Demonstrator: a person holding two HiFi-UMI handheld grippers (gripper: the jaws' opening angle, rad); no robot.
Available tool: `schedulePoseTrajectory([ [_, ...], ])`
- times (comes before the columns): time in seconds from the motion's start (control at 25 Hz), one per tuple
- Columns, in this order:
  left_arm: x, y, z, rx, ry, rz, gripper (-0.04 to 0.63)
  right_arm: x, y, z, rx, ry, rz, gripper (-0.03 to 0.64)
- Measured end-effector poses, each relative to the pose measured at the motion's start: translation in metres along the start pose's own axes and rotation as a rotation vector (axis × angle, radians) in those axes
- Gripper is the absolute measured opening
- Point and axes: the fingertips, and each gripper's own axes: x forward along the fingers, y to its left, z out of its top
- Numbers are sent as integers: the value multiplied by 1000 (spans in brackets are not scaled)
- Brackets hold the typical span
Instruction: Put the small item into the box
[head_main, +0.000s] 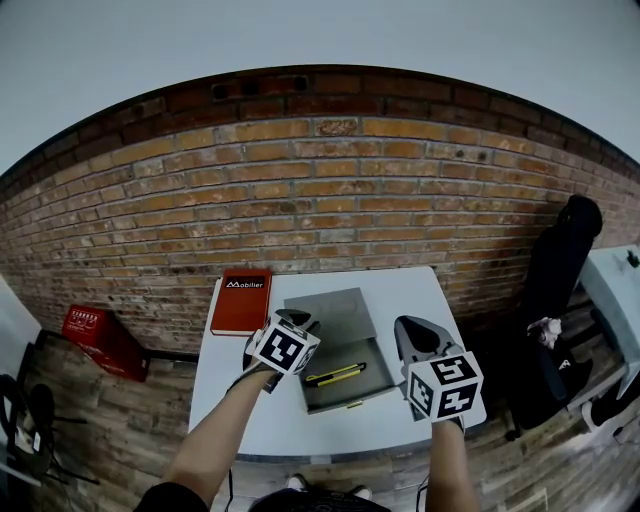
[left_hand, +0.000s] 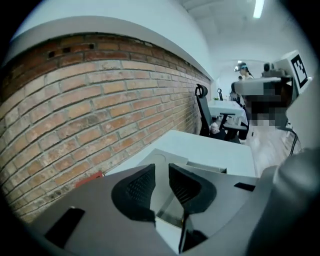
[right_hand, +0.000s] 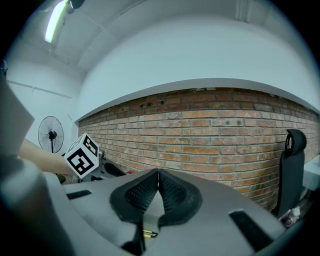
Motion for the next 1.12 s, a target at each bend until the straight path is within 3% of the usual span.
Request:
schedulePoseTrajectory([
  [0.28,-46,29,25,-57,-130,79,91,5,8,6,-2,-14,21,20],
  [0.52,-90,50,36,-166,-259,165,78,4,9,13,2,-32,24,20],
  [1.12,-151,61,34,-199,-397,305,41,-2,8,28,8,-68,20,20],
])
